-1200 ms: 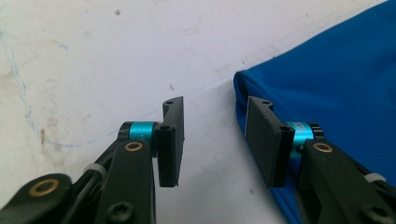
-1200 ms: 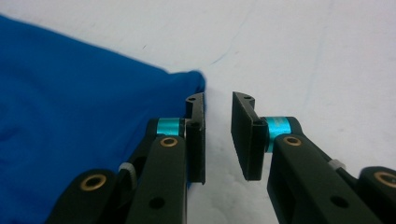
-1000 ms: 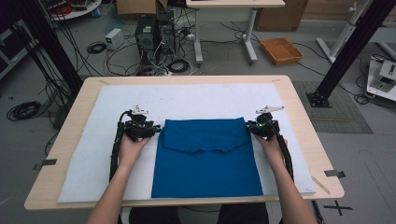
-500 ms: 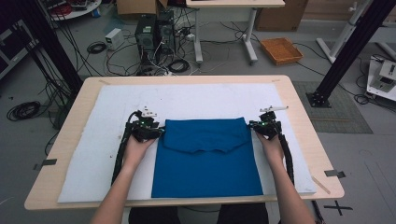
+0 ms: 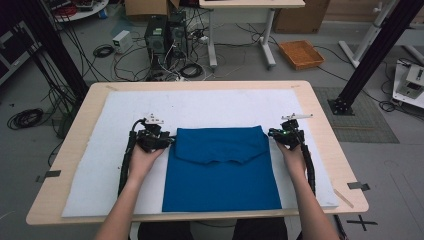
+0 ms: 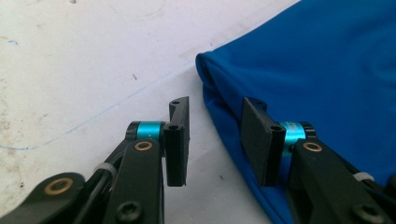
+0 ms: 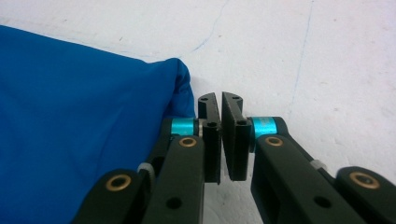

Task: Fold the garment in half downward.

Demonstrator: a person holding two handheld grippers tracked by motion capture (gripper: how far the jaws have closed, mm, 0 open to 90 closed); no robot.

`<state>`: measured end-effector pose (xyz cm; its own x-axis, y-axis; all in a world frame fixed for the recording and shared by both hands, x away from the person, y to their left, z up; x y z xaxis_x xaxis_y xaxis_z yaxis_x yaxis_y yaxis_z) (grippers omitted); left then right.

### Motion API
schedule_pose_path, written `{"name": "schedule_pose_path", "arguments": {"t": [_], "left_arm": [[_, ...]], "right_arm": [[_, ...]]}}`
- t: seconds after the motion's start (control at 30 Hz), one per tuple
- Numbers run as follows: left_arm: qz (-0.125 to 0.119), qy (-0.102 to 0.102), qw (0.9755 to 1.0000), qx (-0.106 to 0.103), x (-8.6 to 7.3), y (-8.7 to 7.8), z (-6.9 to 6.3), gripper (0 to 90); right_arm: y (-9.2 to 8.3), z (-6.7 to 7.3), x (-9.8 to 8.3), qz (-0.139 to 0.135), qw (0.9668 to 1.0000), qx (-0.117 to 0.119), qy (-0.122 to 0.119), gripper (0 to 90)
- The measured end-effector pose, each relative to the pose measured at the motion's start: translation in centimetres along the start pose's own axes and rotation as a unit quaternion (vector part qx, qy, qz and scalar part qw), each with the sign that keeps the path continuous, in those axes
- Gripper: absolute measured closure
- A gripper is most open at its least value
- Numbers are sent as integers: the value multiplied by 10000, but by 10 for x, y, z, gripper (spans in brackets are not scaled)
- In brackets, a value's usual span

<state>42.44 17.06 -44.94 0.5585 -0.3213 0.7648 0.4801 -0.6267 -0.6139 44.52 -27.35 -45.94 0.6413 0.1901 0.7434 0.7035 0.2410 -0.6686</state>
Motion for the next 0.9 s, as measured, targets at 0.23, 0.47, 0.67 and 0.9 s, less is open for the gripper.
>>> {"name": "schedule_pose_path", "arguments": {"t": [0.23,0.47,0.67,0.9], "left_arm": [[67,-163,9997,-187,-4,2,3,624],[362,69,9992,167,-6,14,2,700],[184,-253,9986,422,-5,7,7,751],[-44,-564,9980,-266,-9,-6,-13,664]], "right_arm": [[-1,-1,0,-24,10000,-3,46,713],[-4,-2,0,-83,9999,-31,57,689],[-8,1,-1,-123,9999,29,63,689],[-26,13,-10,-230,9992,333,38,678]]}}
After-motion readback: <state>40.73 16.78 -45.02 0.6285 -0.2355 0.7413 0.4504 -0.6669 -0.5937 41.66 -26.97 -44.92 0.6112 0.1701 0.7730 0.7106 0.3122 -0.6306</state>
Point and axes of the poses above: each handheld gripper's, and its own axes: y roughly forward along the jaws, x roughly out of its top, z roughly to its left, the point moved 3 cm from there along y, roughly forward along the jaws, and after that the axes turned 9 degrees about -x, right-handed, at the moved point
